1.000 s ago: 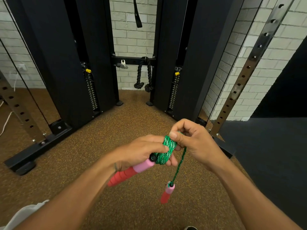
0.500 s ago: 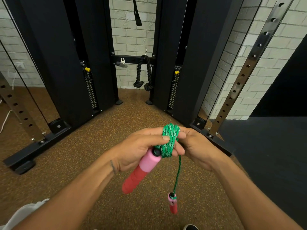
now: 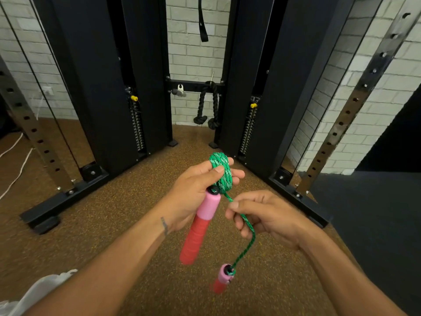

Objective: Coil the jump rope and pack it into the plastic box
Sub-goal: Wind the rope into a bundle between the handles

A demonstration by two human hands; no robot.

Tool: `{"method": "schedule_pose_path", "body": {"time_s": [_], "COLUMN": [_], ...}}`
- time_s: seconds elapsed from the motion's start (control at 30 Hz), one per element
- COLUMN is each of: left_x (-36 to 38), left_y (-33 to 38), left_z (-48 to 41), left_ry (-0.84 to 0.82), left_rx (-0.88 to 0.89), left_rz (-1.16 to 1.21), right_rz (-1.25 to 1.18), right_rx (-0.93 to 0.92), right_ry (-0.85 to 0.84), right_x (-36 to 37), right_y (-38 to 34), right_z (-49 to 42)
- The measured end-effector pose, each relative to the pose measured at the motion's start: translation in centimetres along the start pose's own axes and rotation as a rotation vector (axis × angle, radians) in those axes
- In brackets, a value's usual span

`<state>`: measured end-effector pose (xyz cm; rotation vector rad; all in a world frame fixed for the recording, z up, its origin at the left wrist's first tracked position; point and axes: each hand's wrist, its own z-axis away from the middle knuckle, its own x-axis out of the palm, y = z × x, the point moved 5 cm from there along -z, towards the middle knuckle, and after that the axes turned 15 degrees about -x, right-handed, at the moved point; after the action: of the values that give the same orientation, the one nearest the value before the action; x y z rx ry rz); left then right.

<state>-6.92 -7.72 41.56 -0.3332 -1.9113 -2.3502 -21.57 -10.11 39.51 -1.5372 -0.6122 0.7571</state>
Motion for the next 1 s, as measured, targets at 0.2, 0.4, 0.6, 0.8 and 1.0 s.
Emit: {"method": "schedule_pose_path", "body": {"time_s": [0.2, 0.4, 0.6, 0.8, 1.0], "left_x": [-0.2, 0.1, 0.0, 1.6, 2.1], "left_y": [-0.8, -1.2, -1.2, -1.8, -1.5], "left_z": [-0.2, -0.4, -0.3, 0.8, 1.2], "left_ry": [0.034, 0.038, 0.055, -0.196, -0.412], "left_rx": [-0.067, -0.108, -0.138, -0.280, -0.278], "left_rz": [-0.224, -0.358, -0.515, -0.264, -0.270], "right_rz": [0.012, 0.125, 0.149, 0.130, 0.065], "right_rx": [-0.123, -0.209, -0.326, -0.384, -0.389], "right_ry": [-0.027, 0.072, 0.122, 0.203, 0.248], "right_x": [-0.1, -1.0, -1.8, -2.2, -2.6], "right_y": [-0.8, -0.8, -1.8, -2.2, -2.0], "right_z": [0.3, 0.4, 0.5, 0.2, 0.2]}}
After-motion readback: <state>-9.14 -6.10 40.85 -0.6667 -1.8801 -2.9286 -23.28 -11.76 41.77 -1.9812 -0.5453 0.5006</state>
